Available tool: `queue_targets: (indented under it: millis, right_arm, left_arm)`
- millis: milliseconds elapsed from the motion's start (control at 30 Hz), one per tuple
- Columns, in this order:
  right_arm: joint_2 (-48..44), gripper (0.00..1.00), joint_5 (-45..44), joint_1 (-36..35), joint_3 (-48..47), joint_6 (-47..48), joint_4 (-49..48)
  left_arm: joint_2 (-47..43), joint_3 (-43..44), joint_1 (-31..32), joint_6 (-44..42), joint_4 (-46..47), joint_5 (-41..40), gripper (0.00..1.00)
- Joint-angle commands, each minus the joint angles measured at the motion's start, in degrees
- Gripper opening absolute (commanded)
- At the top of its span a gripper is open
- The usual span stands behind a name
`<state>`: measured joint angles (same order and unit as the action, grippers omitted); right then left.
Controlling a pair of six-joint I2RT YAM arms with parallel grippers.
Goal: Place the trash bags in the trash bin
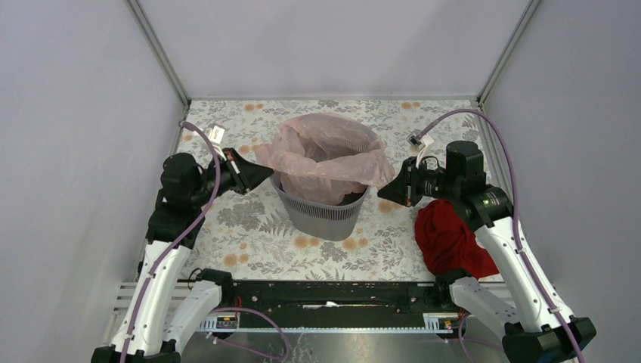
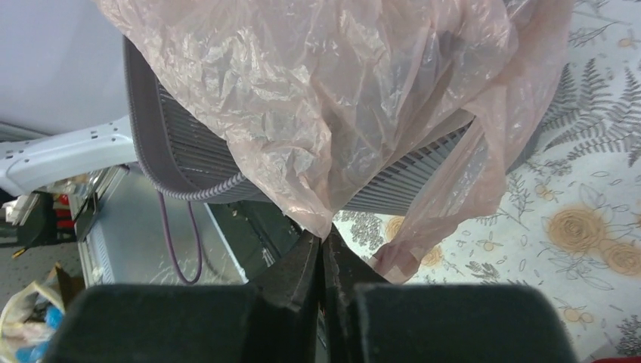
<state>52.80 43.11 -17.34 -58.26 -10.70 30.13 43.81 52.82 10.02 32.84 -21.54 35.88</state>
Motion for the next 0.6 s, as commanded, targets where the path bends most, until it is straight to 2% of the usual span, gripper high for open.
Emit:
queue_targets:
  millis: [0,267,367,433,567]
  right_arm:
    - [-2.2,0.09,4.7,0.0,2.2,-0.1,-2.1]
    - [-1.4,0.11,2.4,0.1,2.8,-4.6,-8.1]
    - [0.3,0.08,0.7,0.1,2.6,-7.3,-11.0]
    - [1.2,0.11,0.5,0.1,3.3,-9.9,-14.3]
    - [3.4,0.13,0.3,0.1,3.1,-12.7,-17.7]
  left_arm:
    - [-1.2,-3.7,0.3,1.3,-5.1,4.4,0.00]
    - [-6.2,-6.4,0.2,1.8,-4.2,3.4,0.01]
    - [-8.5,-10.4,0.3,7.6,3.6,2.0,0.01]
    - [-8.7,-12.3,0.3,10.1,6.6,-0.2,0.03]
    - [-5.7,-8.3,0.3,7.4,1.4,-7.4,0.03]
